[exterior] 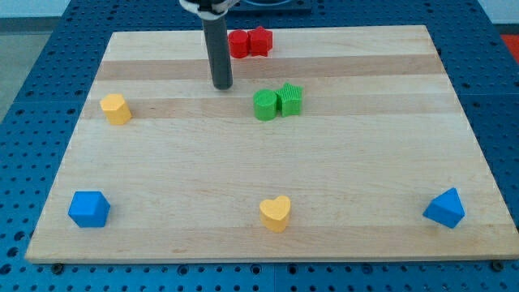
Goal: Push the yellow hexagon towards center
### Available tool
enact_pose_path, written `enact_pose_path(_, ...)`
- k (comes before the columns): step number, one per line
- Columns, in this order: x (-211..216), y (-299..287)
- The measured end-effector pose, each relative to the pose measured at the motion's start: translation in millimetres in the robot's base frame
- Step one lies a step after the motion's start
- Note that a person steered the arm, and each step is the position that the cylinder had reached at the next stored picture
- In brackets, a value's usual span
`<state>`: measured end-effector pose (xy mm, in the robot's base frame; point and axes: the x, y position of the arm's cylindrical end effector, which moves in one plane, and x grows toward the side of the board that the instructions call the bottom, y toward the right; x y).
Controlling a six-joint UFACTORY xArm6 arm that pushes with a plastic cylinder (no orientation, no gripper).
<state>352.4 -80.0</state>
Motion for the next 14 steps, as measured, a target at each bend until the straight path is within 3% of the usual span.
enact_pose_path(1, 38.8, -4.7)
enact_pose_path(2, 45.1, -30.3)
enact_pose_path(5, -8.2, -122.0)
enact_pose_path(7, -6.5, -223.4)
enact_pose_path(9, 36.9, -187.4)
enact_pose_path(14, 52.7, -66.9)
